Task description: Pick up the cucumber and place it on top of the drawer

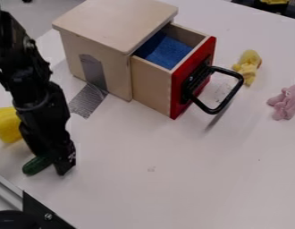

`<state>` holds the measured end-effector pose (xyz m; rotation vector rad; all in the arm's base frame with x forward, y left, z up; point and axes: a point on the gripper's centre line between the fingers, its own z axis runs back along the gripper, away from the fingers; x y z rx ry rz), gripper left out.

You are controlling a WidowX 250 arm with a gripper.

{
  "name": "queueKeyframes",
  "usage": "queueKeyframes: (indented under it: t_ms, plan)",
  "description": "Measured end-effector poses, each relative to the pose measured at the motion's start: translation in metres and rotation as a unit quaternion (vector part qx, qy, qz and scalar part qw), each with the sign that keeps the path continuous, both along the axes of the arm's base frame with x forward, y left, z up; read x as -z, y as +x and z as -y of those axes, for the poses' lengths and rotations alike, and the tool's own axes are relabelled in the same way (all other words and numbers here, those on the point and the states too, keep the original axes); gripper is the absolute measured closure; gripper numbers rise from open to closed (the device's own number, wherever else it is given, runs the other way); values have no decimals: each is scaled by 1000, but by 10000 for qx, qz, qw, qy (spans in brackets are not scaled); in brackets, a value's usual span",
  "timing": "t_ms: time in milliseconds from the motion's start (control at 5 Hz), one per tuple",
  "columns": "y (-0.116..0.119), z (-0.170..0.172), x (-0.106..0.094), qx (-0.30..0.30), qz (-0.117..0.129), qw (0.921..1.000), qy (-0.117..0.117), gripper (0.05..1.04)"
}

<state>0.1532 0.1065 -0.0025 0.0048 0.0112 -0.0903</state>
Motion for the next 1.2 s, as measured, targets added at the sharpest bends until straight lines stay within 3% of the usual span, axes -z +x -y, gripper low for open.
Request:
queueKeyframes:
  t_ms: [400,600,800,1000,1200]
  plan:
    - [8,12,2,232,-297,9989,294,678]
    - [5,22,-15,122,-421,9982,411,768]
    - [16,21,-56,-510,-308,9973,431,768]
    - [41,20,-96,-1241,-147,9919,243,768]
    - [88,11,-135,-1546,296,9875,43,768]
